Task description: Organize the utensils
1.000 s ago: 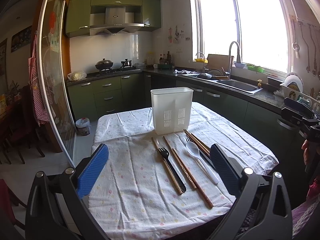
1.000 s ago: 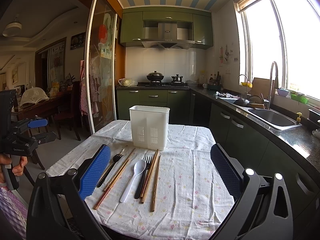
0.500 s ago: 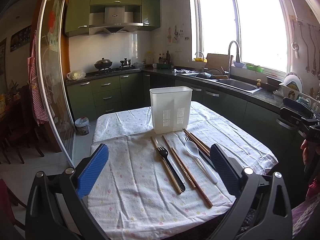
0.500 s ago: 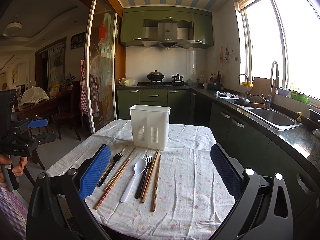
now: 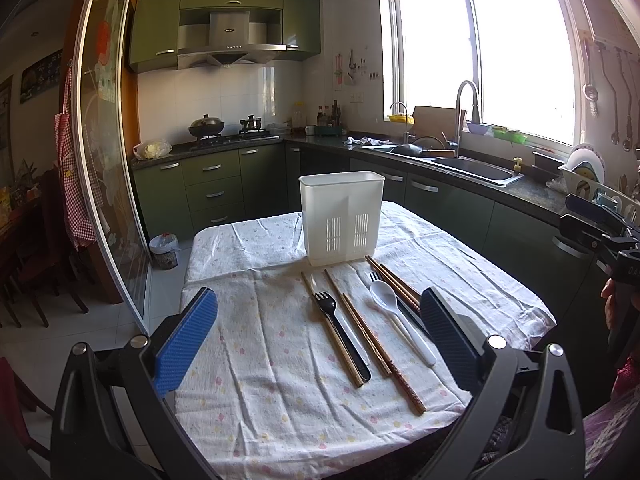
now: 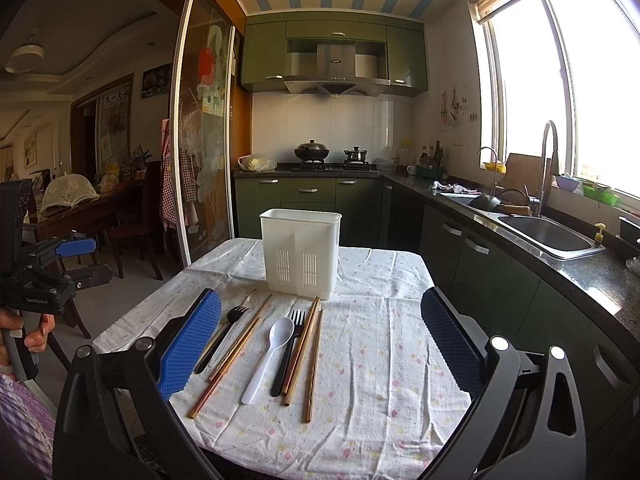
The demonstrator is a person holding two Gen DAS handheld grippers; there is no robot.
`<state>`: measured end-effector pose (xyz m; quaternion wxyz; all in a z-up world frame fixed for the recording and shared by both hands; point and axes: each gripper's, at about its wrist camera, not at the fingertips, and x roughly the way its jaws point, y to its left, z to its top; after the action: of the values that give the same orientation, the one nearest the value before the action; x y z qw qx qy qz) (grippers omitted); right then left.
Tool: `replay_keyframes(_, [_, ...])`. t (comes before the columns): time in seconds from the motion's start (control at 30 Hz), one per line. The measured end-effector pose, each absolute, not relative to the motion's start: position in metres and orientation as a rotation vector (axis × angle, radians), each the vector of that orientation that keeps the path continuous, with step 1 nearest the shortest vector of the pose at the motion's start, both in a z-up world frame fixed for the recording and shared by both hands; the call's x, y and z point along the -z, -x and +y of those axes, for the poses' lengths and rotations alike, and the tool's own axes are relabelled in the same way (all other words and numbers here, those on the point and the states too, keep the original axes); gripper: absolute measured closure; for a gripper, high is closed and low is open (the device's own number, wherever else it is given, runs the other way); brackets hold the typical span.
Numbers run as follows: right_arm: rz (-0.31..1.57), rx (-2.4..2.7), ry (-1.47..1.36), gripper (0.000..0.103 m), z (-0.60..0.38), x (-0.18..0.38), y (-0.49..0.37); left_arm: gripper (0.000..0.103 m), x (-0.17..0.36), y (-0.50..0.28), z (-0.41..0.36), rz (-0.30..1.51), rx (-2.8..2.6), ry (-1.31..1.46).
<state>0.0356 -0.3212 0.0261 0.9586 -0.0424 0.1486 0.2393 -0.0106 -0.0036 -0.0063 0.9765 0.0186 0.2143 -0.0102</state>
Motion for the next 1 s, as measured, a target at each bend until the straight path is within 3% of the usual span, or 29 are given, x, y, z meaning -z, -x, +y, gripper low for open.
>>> replay_keyframes(0.73, [0.307,-0.488,0.085,0.004,-0.317,-0.019,-0.034,0.007,0.009,0.011,-0.001,0.437,0.022,-0.035])
replay_keyframes(1.0, [0.347,-0.514,0.081,0.004,-0.303,0.008,-0.051,0.007,0.011,-0.003,-0.002,0.493,0.048,-0.044])
